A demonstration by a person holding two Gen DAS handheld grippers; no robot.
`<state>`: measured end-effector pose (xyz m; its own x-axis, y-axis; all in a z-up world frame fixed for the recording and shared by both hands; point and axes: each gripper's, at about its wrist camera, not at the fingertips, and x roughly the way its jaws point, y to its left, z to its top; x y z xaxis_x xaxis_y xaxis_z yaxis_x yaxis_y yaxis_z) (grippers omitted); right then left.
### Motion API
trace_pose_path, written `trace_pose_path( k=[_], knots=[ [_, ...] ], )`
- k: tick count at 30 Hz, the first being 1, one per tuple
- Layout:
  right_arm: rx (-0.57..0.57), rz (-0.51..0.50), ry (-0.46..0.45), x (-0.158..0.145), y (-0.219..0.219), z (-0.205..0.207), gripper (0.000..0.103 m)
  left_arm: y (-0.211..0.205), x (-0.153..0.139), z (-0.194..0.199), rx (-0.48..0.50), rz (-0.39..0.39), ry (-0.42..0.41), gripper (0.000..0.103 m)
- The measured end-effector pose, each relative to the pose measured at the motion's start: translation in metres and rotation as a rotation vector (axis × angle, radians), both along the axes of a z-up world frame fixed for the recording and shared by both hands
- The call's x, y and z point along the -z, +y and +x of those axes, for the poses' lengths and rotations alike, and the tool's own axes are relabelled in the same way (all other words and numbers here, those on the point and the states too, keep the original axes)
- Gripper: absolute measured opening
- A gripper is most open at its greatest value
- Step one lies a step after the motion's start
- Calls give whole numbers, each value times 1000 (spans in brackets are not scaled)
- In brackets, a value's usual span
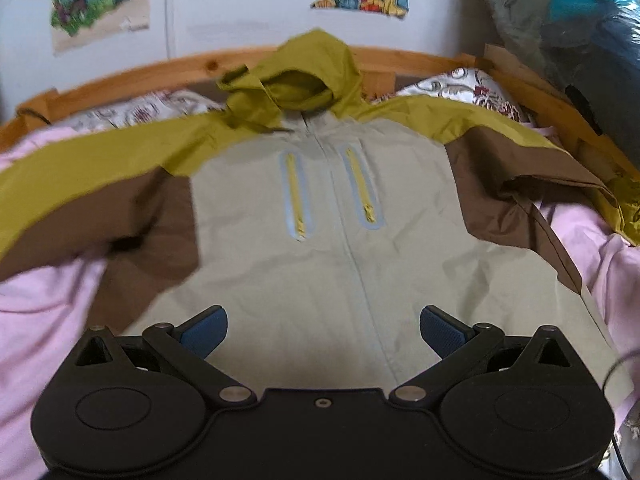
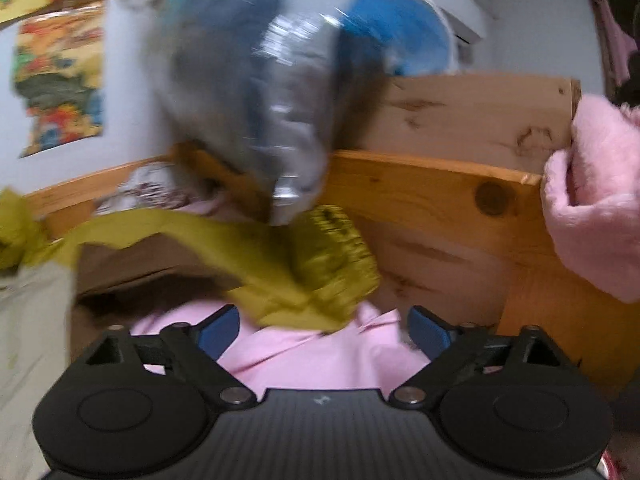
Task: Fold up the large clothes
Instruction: 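Grasp the olive sleeve cuff with the right gripper and fold it across the jacket body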
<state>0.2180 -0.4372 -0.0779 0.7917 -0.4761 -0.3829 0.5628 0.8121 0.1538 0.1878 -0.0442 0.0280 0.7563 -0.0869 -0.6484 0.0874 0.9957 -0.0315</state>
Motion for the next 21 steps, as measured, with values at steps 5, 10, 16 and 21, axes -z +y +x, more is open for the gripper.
trace_pose_path(
  k=[5, 10, 16, 21],
  knots=[
    [70, 6, 56, 9, -28, 47, 78, -3, 22, 12, 30, 26, 35, 102],
    [93, 21, 64, 11, -34, 67, 28, 6, 30, 13, 27, 33, 59, 102],
    [-71, -167, 29, 6, 34, 55, 10, 16, 31, 5, 10, 17, 57, 102],
    [-246, -340, -21, -12, 111, 44, 10, 19, 25, 2, 3, -2, 38, 102]
  ],
)
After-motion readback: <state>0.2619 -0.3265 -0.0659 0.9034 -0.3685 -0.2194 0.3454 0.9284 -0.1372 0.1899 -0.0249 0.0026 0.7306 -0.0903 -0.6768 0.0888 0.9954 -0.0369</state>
